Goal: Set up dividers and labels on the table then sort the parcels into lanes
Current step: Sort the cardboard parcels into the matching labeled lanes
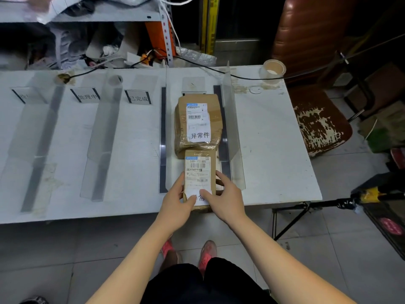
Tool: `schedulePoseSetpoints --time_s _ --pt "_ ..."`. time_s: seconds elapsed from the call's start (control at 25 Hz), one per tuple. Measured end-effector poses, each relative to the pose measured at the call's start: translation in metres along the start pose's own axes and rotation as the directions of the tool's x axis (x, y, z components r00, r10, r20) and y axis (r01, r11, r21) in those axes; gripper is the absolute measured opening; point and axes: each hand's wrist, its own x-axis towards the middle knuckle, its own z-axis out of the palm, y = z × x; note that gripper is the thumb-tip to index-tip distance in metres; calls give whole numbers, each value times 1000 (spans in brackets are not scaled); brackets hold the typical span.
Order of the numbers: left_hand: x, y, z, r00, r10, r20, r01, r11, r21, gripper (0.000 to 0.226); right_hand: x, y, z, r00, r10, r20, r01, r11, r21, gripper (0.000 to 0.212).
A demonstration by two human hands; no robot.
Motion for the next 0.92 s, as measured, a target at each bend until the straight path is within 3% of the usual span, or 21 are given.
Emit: schedulePoseSetpoints --time_s 0.36,0.52,0.64,0.8,0.92 --pt "-10 13 -5 992 86 -96 -75 991 114 72 5 -6 -6 1000 -24 15 25 996 -88 68" --pt "-27 44 -22 972 147 -184 -126 985 118 68 4 -36 -15 971 -225 -83 198 947 -254 55" --pt "-41 66 -58 943 185 -278 -153 979 132 69 16 -75 -18 938 -348 -12 329 899 -290 64" --pt "-51 79 -127 870 286 -401 -106 904 415 67 36 -138 -7 872 -464 155 487 792 -367 70" --pt "-52 83 -184 814 361 -456 38 749 661 67 44 -185 15 810 -542 224 574 655 -491 70"
